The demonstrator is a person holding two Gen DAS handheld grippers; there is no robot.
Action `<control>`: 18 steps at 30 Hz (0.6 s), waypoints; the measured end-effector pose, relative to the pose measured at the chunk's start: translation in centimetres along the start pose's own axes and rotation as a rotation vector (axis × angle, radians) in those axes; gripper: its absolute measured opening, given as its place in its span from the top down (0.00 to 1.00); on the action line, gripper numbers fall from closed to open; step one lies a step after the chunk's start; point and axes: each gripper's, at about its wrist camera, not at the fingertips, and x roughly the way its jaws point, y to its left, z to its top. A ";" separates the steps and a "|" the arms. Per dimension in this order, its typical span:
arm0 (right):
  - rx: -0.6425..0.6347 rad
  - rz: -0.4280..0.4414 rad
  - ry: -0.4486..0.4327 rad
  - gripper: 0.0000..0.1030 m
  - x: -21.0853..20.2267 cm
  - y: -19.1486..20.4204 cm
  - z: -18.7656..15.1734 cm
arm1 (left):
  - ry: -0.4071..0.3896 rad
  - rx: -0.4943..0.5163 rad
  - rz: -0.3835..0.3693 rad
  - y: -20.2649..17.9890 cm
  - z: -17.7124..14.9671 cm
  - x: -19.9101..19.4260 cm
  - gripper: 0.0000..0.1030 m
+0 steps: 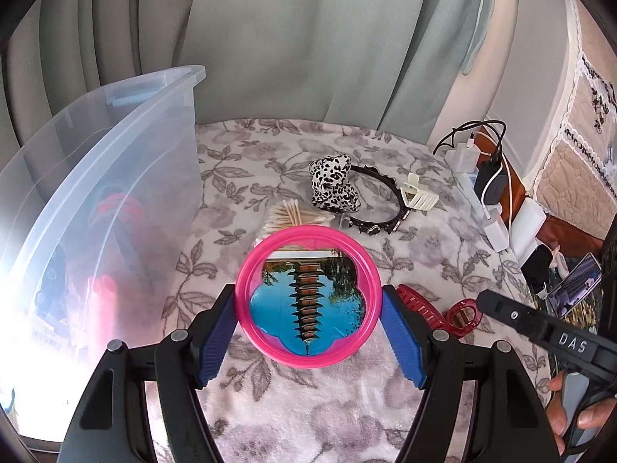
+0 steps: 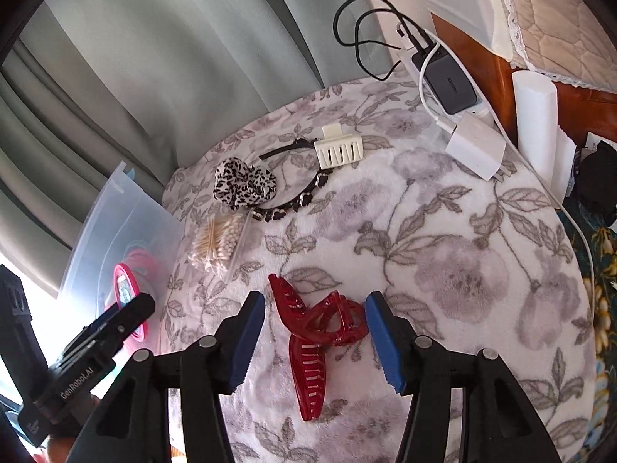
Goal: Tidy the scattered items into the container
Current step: 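Lift pink mirror with left tool while right tool lifts red claw clip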
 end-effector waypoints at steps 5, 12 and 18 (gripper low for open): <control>-0.010 0.001 0.063 0.39 1.8 0.6 -1.5 | -0.007 -0.011 -0.011 0.5 -0.1 -0.1 0.28; -0.085 -0.071 0.076 0.37 3.9 2.1 -2.0 | 0.000 -0.045 -0.021 1.8 -0.3 0.4 0.28; -0.173 -0.165 0.054 0.37 5.1 3.2 -1.9 | 0.006 -0.065 -0.028 2.6 -0.4 0.7 0.28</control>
